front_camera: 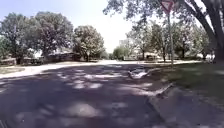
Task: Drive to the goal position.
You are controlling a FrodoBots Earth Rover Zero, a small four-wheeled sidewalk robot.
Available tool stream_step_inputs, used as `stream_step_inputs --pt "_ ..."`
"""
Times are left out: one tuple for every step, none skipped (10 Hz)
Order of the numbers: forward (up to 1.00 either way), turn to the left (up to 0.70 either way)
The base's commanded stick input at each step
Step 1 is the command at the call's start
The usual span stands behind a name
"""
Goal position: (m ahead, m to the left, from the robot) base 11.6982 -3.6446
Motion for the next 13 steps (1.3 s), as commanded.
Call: stream_step_inputs --pt "0.7 0.0" --pt "0.7 0.0" --pt "0.7 0.0" --pt "0.7 0.0" --pt "0.7 0.0" --pt "0.7 0.0" --pt "0.7 0.0" --pt "0.7 0.0" --pt "0.7 0.0" --pt "0.7 0.0" --pt "0.7 0.0" --pt "0.7 0.0" --pt "0.7 0.0"
